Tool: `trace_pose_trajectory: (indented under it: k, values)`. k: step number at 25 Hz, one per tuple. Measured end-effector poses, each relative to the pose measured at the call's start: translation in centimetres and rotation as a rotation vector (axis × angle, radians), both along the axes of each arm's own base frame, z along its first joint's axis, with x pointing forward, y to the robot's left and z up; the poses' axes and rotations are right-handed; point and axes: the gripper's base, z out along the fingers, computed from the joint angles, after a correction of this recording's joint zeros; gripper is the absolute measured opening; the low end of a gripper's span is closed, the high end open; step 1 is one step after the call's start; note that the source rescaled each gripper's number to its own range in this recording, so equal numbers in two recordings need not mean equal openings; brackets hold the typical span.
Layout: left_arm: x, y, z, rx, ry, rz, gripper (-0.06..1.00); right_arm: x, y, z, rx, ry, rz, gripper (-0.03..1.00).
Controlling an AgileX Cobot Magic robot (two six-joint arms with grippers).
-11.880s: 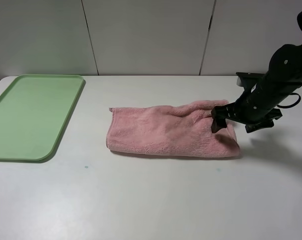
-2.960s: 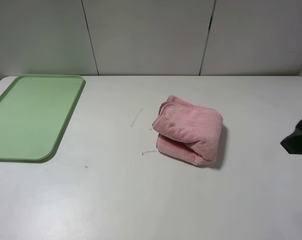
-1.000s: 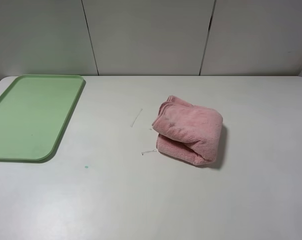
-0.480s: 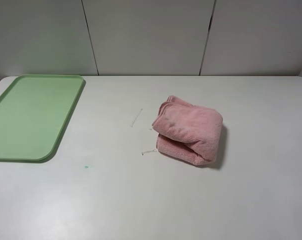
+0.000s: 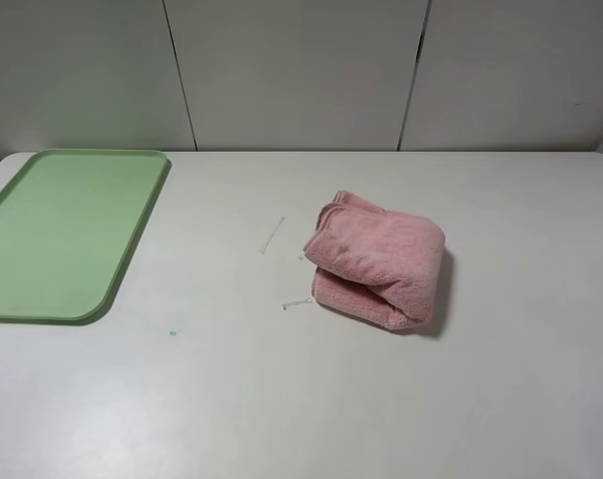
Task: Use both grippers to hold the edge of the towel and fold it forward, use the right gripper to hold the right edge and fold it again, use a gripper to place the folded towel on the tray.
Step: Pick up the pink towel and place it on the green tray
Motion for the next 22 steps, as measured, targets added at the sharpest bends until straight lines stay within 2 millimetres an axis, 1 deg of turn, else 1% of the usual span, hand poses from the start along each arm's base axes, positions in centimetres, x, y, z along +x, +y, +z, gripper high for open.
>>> trace_pose_trajectory:
  k: [22]
  values:
    - [0.00, 0.00, 0.00, 0.000, 0.000, 0.000, 1.00, -0.01, 0.00, -0.03, 0.000, 0.003, 0.000, 1.00]
